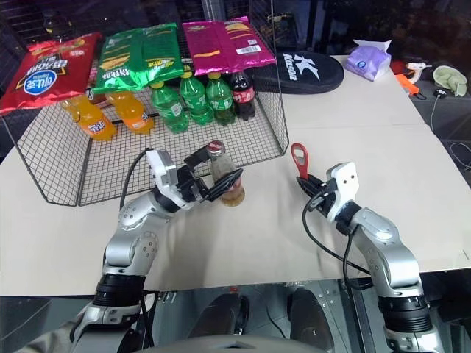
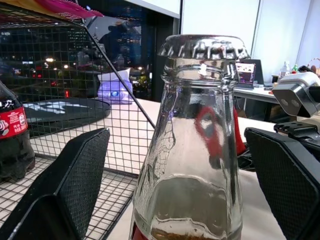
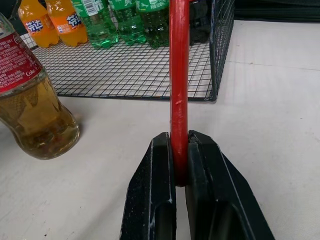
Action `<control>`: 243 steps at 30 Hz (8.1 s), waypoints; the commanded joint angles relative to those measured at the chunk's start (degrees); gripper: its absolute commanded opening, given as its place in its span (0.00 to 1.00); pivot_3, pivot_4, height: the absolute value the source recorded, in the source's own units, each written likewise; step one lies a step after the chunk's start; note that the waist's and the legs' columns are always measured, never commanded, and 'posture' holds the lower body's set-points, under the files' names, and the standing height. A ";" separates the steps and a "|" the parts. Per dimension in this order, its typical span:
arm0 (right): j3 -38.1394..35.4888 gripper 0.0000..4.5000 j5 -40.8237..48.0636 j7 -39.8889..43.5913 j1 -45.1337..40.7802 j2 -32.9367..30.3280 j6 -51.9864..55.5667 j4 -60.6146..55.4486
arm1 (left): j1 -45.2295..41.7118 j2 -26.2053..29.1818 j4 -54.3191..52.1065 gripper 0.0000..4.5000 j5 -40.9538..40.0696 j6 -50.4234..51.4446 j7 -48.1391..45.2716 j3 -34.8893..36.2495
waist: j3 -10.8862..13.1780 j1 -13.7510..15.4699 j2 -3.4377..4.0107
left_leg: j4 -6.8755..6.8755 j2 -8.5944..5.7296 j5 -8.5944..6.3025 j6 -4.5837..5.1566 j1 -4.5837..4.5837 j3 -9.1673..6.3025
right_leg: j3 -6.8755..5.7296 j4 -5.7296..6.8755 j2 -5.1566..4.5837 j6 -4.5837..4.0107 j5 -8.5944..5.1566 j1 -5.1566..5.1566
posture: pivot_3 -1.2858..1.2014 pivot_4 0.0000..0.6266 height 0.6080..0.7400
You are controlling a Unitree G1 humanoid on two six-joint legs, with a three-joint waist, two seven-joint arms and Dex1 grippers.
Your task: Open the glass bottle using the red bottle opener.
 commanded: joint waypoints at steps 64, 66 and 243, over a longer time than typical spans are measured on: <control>21.09 0.00 -50.00 -16.00 -18.87 2.63 -47.34 18.11 | -0.05 0.65 0.77 0.55 2.49 -1.95 -0.14 -0.60 | 0.00 -0.12 0.00 | -0.01 -0.01 0.01 -0.02 0.04 0.00 | -0.02 -0.03 0.02 0.00 0.00 0.02 | 0.52 0.24 1.00; 21.62 0.00 -51.15 -17.22 -19.21 2.68 -49.28 19.37 | -0.17 0.24 0.96 0.55 2.46 -2.12 0.13 -0.54 | 0.00 -0.15 0.00 | -0.02 -0.01 0.01 -0.02 0.05 0.00 | -0.02 -0.02 0.03 0.00 0.00 0.02 | 0.52 0.24 1.00; 1.31 0.00 6.82 6.85 -3.71 -4.36 9.37 -0.93 | 9.73 7.89 -8.97 0.99 -0.22 -1.65 -1.82 1.28 | 0.01 1.03 0.03 | -0.41 0.09 0.00 -0.01 0.00 -0.05 | -0.06 -0.46 -0.04 -0.01 0.00 0.03 | 0.52 0.24 1.00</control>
